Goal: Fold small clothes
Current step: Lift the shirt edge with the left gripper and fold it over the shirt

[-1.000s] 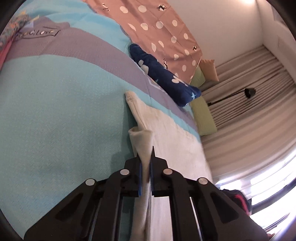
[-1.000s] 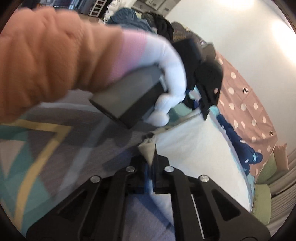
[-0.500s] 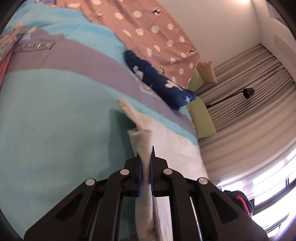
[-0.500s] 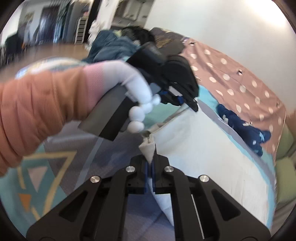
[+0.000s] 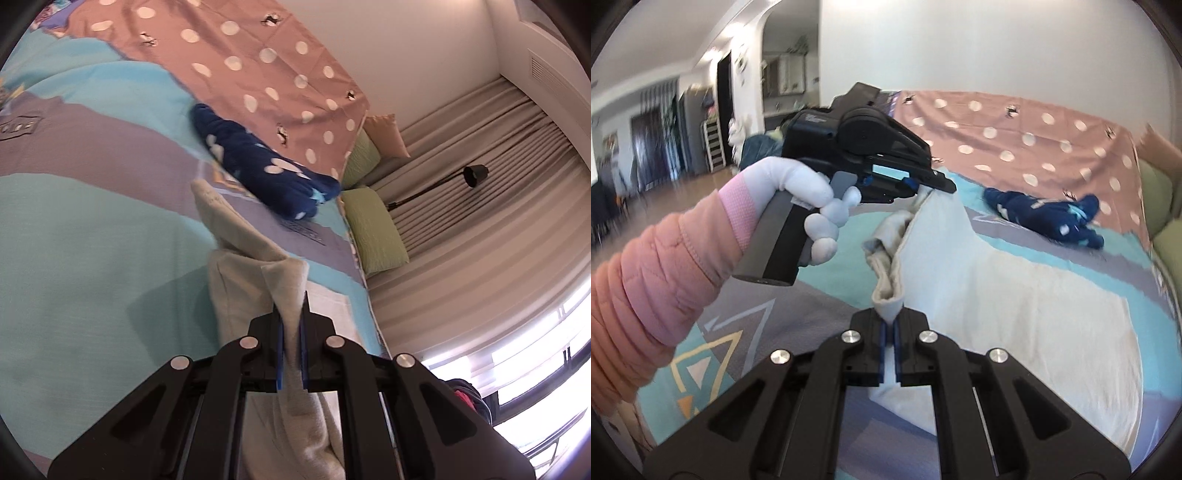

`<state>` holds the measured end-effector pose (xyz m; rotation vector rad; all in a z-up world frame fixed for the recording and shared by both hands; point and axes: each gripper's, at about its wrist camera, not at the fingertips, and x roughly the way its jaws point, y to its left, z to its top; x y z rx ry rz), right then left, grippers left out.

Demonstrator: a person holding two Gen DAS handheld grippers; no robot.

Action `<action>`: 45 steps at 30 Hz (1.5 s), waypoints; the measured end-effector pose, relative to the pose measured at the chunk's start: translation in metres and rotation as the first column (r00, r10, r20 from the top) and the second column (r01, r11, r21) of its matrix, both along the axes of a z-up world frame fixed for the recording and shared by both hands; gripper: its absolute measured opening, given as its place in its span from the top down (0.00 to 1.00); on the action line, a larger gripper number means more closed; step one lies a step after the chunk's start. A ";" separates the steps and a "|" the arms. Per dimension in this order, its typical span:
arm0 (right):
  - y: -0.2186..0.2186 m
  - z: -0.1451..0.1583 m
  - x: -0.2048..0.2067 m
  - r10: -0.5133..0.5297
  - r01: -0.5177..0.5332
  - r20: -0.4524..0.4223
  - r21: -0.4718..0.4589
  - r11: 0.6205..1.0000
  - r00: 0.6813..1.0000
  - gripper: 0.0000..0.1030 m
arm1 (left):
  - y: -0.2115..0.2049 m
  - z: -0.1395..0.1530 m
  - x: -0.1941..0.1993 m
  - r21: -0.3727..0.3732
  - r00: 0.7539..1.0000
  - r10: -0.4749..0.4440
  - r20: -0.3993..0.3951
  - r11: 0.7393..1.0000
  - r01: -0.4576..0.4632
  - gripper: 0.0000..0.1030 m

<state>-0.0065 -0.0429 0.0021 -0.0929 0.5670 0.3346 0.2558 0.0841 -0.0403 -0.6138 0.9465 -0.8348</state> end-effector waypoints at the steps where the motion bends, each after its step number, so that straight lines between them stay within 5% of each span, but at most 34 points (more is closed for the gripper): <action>1: -0.007 0.001 -0.002 -0.011 0.011 0.000 0.017 1.000 1.000 0.97 | -0.007 0.002 -0.002 0.000 1.000 -0.005 0.000 1.000 0.005 0.94; 19: -0.148 -0.012 -0.055 -0.226 0.229 -0.034 0.208 0.951 0.973 0.97 | -0.181 0.010 -0.039 0.100 0.983 -0.181 0.007 0.979 0.180 0.94; 28: -0.220 -0.037 -0.075 -0.354 0.369 -0.105 0.273 0.888 0.929 0.97 | -0.276 -0.017 -0.050 0.195 0.965 -0.262 -0.031 0.945 0.263 0.94; 36: -0.256 -0.065 -0.084 -0.401 0.444 -0.195 0.312 0.840 0.895 0.97 | -0.342 -0.041 -0.056 0.324 0.944 -0.325 -0.051 0.889 0.324 0.94; 45: -0.271 -0.079 -0.088 -0.403 0.462 -0.230 0.346 0.817 0.886 0.97 | -0.365 -0.057 -0.059 0.381 0.941 -0.330 -0.071 0.863 0.331 0.94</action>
